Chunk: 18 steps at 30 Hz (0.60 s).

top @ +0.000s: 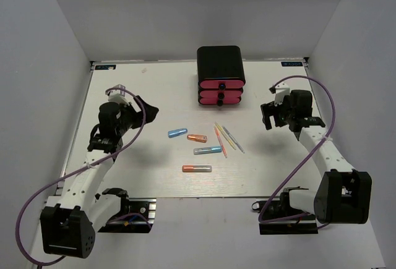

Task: Sort the stationery into containers
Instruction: Open the drawer in the storage box.

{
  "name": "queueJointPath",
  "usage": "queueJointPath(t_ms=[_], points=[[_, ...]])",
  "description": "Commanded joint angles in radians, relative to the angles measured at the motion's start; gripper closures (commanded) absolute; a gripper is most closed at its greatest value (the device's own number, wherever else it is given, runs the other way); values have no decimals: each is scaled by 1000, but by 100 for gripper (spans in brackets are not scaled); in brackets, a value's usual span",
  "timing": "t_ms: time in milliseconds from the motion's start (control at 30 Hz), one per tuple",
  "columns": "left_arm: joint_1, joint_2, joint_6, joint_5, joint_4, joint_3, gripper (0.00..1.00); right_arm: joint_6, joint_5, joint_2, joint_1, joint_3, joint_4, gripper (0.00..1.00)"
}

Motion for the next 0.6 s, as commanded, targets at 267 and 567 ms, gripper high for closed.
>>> queueJointPath(t_ms=[267,567], points=[[-3,93,-27,169,93,-29,83,-68,-410,47,53,125,-39,56],[-12,166,-47,192,113,-19,31,319,-418,225,164,259,196,36]])
